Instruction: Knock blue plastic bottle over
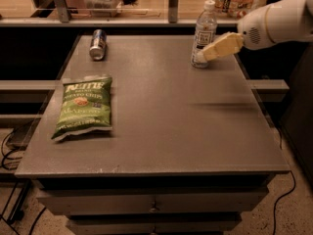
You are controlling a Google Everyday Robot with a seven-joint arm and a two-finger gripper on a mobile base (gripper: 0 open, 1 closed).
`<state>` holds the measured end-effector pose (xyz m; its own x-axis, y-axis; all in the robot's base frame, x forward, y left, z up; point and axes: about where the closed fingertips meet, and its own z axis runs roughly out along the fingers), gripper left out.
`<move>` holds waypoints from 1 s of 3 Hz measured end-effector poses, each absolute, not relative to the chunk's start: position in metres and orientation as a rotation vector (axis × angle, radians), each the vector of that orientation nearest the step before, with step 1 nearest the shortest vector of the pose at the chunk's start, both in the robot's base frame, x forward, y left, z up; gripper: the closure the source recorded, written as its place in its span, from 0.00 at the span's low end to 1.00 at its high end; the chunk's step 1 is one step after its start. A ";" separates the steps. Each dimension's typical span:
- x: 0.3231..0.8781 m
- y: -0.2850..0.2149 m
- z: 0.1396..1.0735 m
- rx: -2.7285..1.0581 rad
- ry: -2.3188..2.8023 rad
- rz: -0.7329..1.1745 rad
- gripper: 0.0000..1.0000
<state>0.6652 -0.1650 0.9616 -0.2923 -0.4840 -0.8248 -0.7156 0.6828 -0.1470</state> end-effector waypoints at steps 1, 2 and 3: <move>0.691 -0.158 0.952 -0.870 1.917 0.329 0.00; 0.715 -0.156 0.942 -0.822 1.894 0.338 0.00; 0.741 -0.157 0.933 -0.773 1.885 0.341 0.00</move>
Offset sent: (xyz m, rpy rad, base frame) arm 0.0782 0.0063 -0.0282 0.1347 -0.0849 -0.0856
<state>0.7406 -0.1569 0.9326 -0.2687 -0.3587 -0.8940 -0.6491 0.7531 -0.1071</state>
